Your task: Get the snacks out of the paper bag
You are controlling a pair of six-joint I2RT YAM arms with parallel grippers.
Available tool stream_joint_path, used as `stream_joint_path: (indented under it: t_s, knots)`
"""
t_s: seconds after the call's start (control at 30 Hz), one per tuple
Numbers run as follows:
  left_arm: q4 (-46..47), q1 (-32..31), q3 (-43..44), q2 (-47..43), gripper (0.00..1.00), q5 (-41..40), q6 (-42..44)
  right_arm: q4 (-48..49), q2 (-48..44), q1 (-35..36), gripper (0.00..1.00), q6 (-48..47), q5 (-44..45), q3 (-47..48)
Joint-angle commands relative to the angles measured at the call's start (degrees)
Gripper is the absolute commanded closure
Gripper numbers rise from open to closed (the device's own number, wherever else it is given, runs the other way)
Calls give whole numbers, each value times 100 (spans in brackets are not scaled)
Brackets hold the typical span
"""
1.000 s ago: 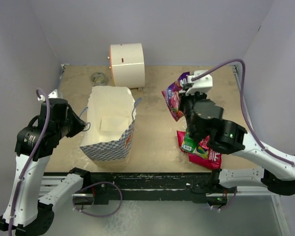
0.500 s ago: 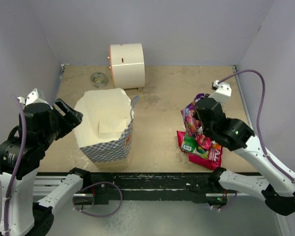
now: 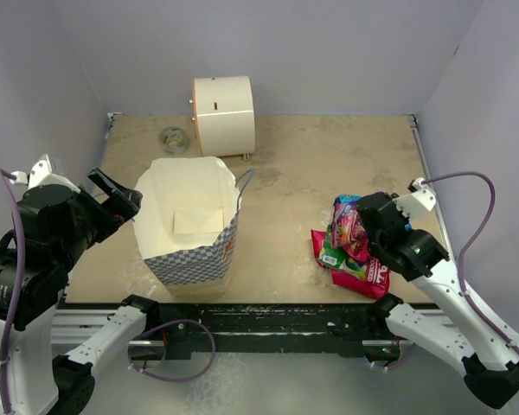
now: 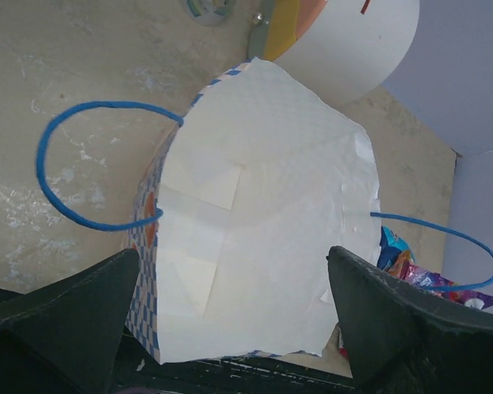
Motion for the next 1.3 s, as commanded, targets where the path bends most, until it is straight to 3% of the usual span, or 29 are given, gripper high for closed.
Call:
stream_joint_path:
  t_s: [0.0,0.3,0.7,1.27]
  knots:
    - [67,-8,400,36,0,-47,237,200,-240,-340,100,871,262,-437]
    - [36,-2,815,155,1,0,336,-106,-687,-659,100,2043,111,-1525]
    - [126,-7,1183,336,1,41,541,-331,-713,-669,98,2303,52,-1948]
    - [526,-7,1201,295,1,71,648,-1069,-1410,-672,62,1440,78,-1099]
